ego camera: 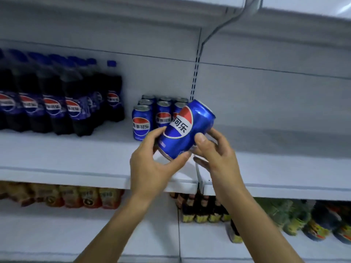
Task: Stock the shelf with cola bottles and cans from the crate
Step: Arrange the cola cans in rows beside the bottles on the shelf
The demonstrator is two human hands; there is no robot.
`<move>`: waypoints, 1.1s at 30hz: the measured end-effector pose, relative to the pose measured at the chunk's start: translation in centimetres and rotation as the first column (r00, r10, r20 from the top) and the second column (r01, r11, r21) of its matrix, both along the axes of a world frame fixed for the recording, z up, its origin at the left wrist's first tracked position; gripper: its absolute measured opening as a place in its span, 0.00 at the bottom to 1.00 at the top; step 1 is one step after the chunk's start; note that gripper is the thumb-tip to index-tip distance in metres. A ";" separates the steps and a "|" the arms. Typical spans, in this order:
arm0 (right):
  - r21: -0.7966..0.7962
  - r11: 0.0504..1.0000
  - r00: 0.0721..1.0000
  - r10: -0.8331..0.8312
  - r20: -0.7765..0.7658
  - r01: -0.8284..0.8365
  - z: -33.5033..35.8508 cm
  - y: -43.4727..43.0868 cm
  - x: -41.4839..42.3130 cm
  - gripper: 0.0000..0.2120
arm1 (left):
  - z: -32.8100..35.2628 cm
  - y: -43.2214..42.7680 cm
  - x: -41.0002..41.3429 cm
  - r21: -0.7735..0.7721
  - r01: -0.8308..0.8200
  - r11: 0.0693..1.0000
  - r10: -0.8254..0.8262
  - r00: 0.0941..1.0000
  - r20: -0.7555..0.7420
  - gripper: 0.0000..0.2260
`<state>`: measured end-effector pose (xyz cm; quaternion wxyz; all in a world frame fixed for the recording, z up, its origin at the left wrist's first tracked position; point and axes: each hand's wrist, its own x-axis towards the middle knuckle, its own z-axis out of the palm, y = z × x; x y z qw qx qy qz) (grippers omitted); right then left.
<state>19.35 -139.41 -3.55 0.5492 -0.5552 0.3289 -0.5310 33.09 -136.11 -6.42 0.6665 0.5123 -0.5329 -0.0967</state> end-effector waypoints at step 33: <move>-0.221 0.973 0.906 -0.149 -0.397 0.063 -5.1 -16.5 11.9 0.34 | -4.2 -15.7 15.5 0.334 0.274 0.902 -0.237 0.960 -0.148 0.38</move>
